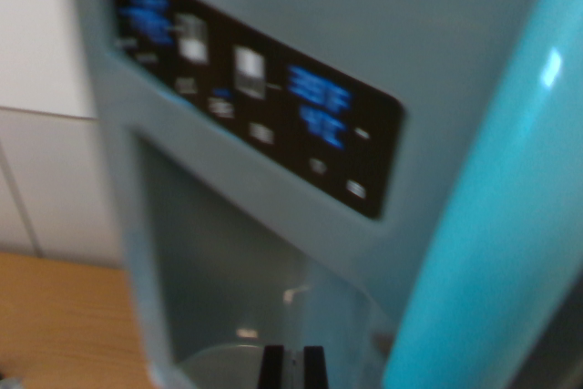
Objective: Close fridge door
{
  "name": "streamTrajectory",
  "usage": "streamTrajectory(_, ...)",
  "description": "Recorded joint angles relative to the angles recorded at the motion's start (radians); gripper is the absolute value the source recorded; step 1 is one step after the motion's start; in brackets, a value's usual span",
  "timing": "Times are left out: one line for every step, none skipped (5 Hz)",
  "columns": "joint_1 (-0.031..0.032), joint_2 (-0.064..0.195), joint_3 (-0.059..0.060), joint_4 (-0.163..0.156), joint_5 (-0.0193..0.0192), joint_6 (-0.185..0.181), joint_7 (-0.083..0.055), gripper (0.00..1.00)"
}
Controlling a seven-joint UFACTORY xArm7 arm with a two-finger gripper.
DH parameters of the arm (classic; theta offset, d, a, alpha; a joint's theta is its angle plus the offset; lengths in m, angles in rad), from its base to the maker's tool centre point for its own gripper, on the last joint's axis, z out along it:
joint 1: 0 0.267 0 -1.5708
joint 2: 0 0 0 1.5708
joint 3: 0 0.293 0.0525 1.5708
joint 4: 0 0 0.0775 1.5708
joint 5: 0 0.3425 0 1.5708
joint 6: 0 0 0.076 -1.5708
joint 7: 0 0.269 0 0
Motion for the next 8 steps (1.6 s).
streamTrajectory(0.0000,0.000,0.000,0.000,0.0000,0.000,0.000,1.00)
streamTrajectory(0.0000,0.019,-0.029,0.010,0.0000,0.000,0.000,1.00)
streamTrajectory(0.0000,0.019,-0.029,0.010,0.0000,0.000,0.000,1.00)
streamTrajectory(0.0000,0.045,-0.055,0.027,0.0000,0.000,0.000,1.00)
streamTrajectory(0.0000,0.045,-0.055,0.027,0.0000,0.000,0.000,1.00)
streamTrajectory(0.0000,0.080,-0.069,0.060,0.0000,-0.001,0.000,1.00)
streamTrajectory(0.0000,0.080,-0.069,0.060,0.0000,-0.001,0.000,1.00)
streamTrajectory(0.0000,0.113,-0.080,0.091,0.0000,-0.007,0.000,1.00)
